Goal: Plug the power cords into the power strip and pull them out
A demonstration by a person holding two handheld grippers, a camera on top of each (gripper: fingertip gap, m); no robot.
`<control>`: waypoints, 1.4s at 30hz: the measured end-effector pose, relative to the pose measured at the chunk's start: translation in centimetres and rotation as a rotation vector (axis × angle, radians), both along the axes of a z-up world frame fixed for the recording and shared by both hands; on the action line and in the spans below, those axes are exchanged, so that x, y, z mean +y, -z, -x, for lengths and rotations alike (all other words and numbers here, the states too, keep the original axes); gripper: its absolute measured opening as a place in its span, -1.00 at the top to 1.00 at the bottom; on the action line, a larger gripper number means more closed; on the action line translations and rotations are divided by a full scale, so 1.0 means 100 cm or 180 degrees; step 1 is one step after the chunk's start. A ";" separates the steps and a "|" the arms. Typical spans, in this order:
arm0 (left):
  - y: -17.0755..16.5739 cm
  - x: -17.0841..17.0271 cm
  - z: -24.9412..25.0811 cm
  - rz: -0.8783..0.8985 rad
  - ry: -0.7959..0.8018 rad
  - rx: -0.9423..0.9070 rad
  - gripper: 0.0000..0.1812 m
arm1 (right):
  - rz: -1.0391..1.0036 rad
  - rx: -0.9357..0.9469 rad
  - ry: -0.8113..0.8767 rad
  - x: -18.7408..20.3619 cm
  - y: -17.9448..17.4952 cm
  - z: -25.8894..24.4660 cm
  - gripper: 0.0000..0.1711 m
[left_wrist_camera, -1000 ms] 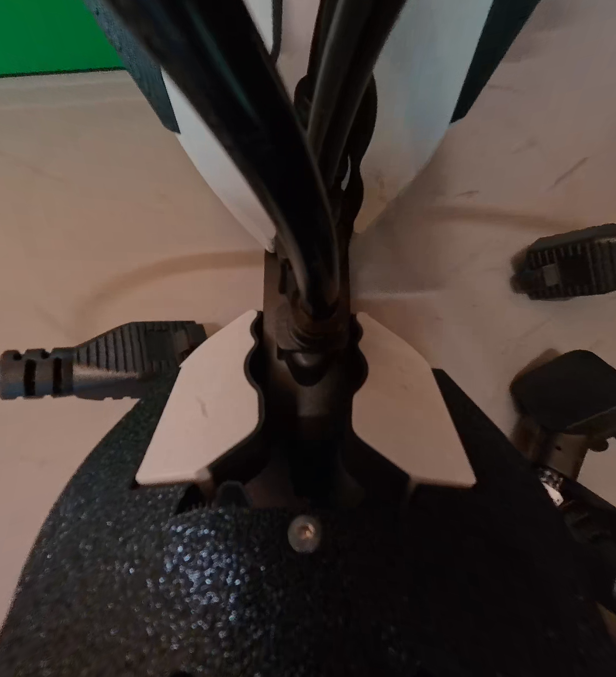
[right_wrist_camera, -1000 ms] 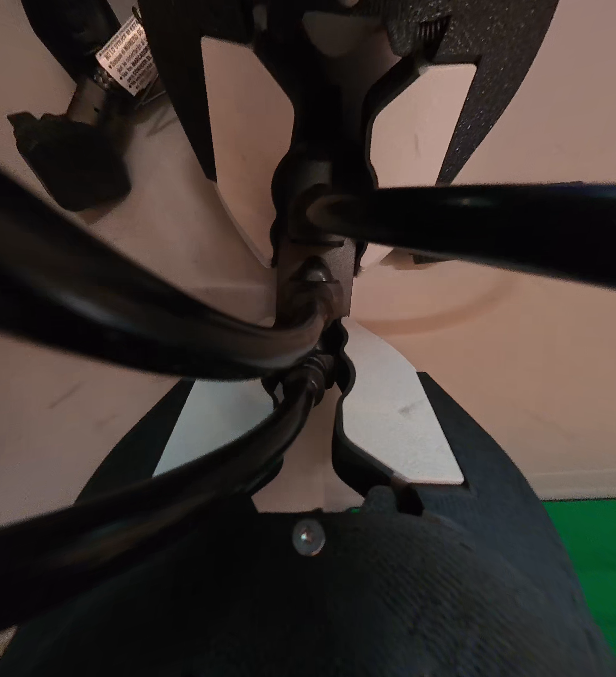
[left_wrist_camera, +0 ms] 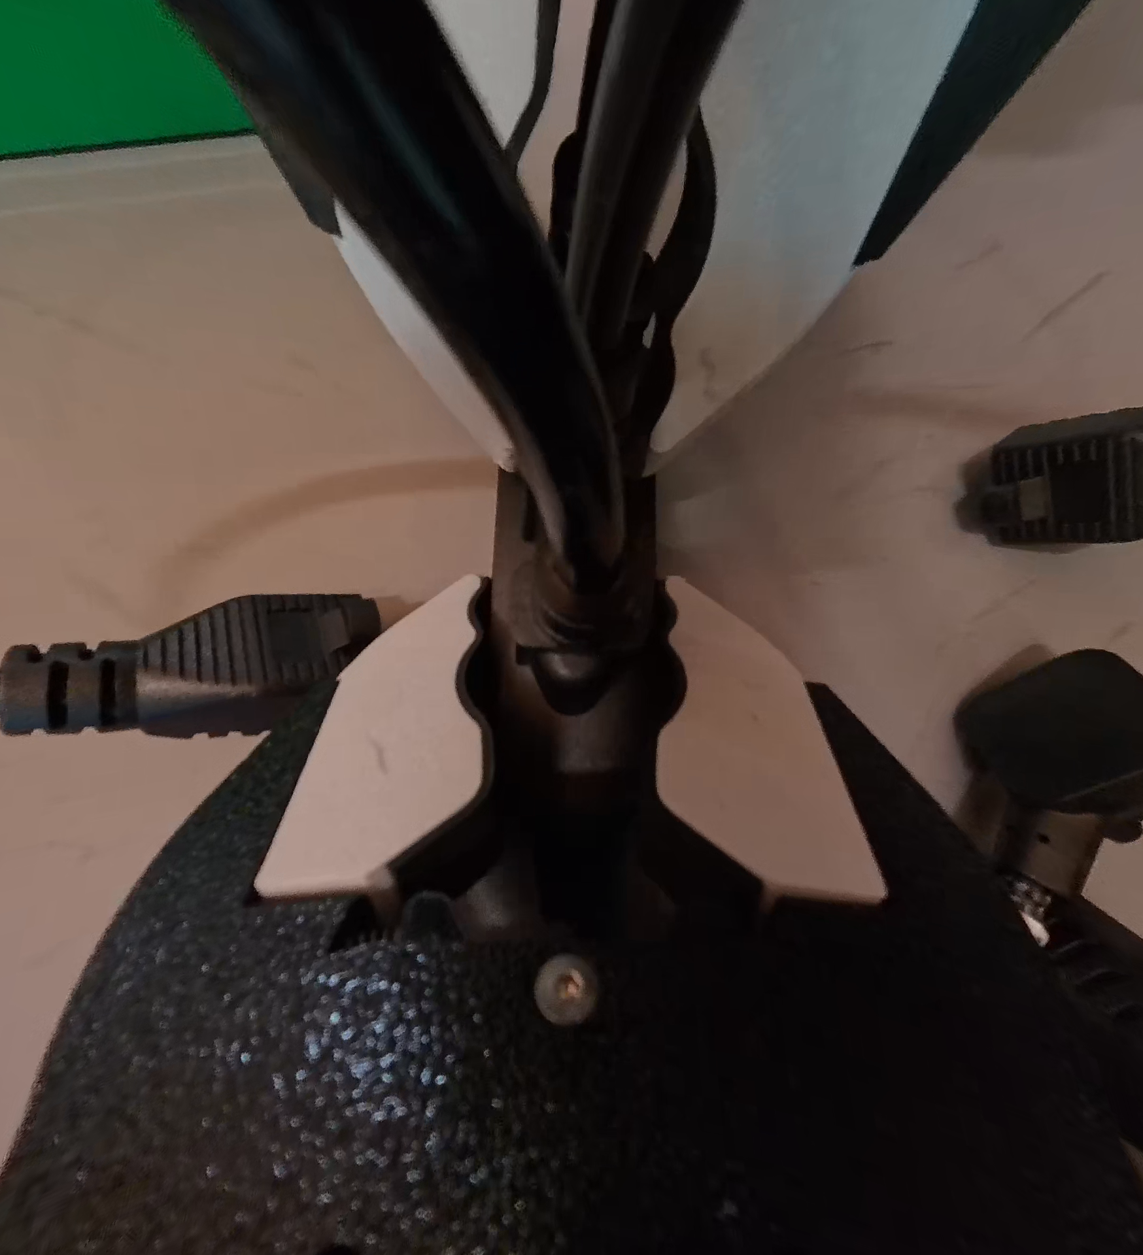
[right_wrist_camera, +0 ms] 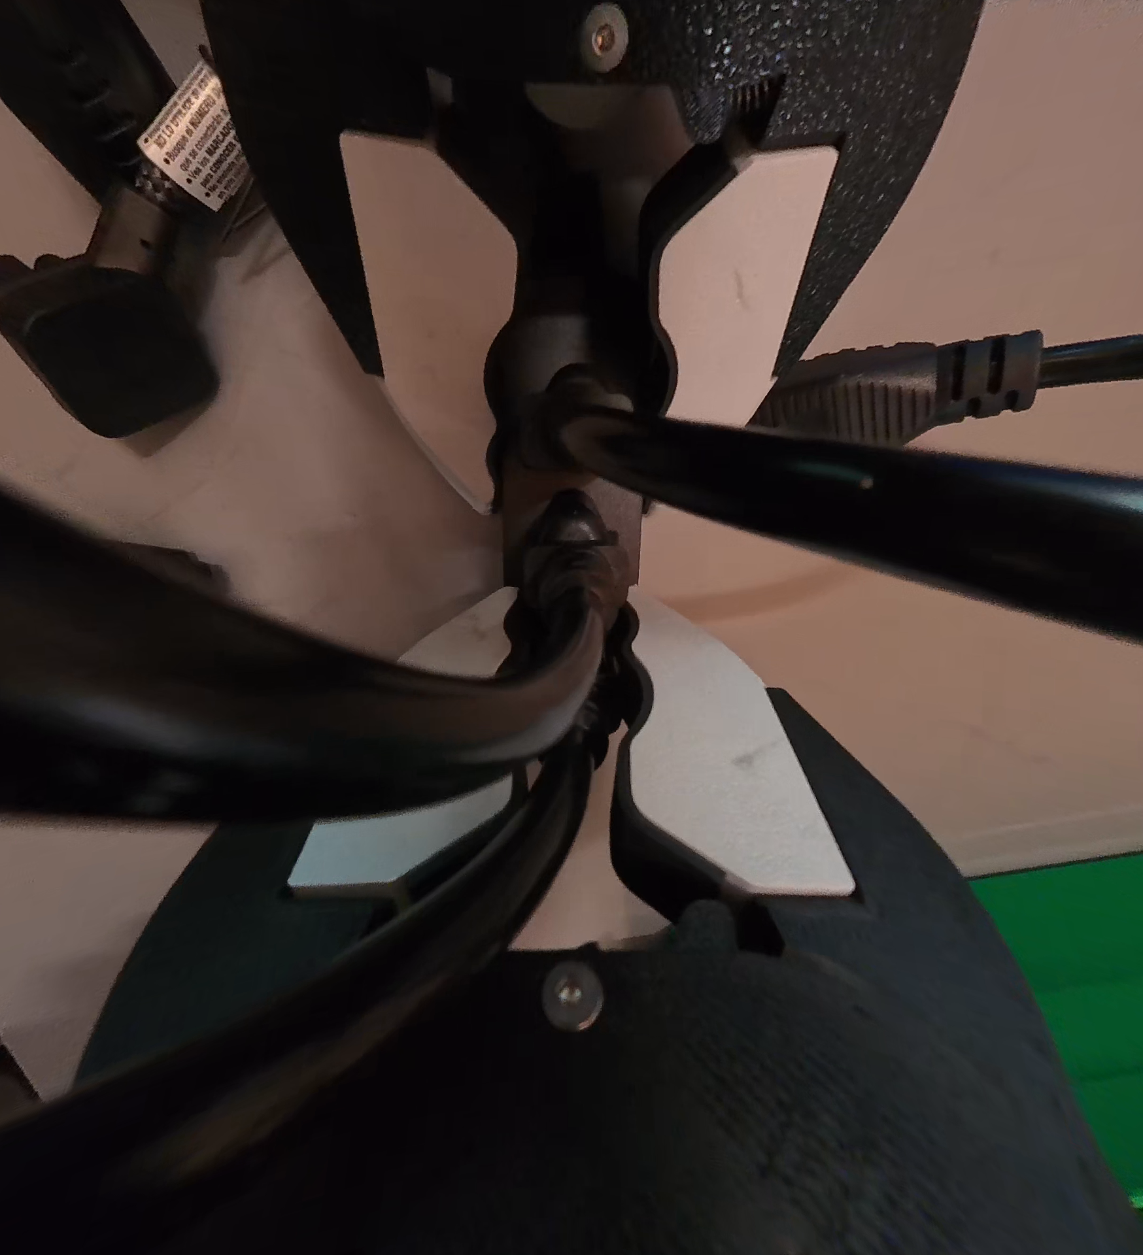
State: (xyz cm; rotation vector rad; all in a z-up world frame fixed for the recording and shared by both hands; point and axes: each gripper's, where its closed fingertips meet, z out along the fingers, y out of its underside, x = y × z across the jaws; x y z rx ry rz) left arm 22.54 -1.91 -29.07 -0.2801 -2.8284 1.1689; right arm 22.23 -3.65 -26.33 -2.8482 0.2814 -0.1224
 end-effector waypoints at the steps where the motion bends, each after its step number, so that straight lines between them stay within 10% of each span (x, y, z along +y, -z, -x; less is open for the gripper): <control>1: 0.000 0.000 0.000 0.0003 -0.0001 -0.0003 0.51 | 0.0003 0.0005 0.0002 0.000 0.000 0.001 0.73; 42: 0.000 -0.004 0.004 0.0012 0.0047 0.0021 0.51 | 0.0326 0.0002 0.0195 -0.010 -0.007 0.007 0.73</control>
